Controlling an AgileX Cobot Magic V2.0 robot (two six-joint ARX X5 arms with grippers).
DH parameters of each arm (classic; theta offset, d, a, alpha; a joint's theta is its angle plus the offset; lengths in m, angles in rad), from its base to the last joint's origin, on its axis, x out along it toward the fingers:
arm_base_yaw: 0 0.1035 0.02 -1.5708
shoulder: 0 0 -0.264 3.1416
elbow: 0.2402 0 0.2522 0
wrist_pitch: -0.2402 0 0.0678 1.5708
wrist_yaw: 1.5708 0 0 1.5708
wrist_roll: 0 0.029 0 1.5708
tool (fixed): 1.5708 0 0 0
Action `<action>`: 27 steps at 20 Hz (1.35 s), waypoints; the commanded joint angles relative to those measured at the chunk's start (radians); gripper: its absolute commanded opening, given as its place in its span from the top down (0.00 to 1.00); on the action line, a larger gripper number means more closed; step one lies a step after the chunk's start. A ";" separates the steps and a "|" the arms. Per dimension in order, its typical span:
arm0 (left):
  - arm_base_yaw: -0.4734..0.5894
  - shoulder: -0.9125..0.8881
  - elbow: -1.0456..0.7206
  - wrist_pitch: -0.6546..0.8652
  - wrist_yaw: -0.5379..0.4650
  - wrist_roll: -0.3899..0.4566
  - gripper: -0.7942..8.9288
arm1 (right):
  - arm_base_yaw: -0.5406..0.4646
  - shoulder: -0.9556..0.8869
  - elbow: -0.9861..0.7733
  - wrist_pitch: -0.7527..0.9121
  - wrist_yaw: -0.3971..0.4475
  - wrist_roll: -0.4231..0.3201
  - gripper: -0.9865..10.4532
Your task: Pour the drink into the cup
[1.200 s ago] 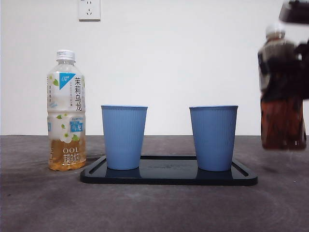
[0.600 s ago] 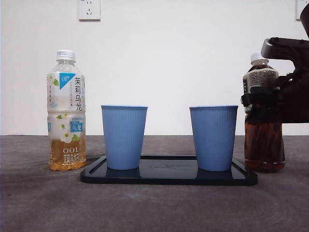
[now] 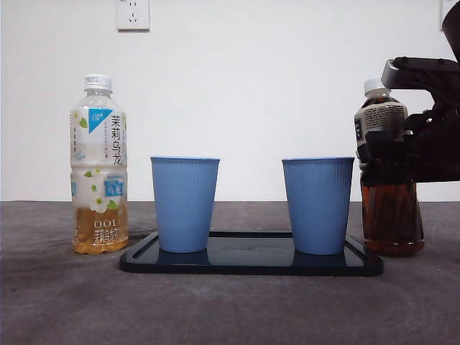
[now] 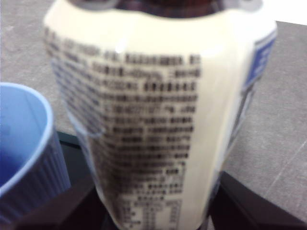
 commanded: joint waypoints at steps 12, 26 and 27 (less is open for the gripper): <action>-0.003 0.005 0.018 0.005 -0.013 0.000 0.43 | 0.004 -0.095 0.013 -0.147 0.014 -0.001 0.61; -0.003 0.008 0.018 0.060 -0.150 -0.002 0.40 | 0.004 -0.406 0.014 -0.474 -0.066 0.074 0.60; -0.003 0.010 0.017 0.071 -0.179 -0.002 0.39 | 0.005 -0.439 0.014 -0.528 -0.081 0.105 0.60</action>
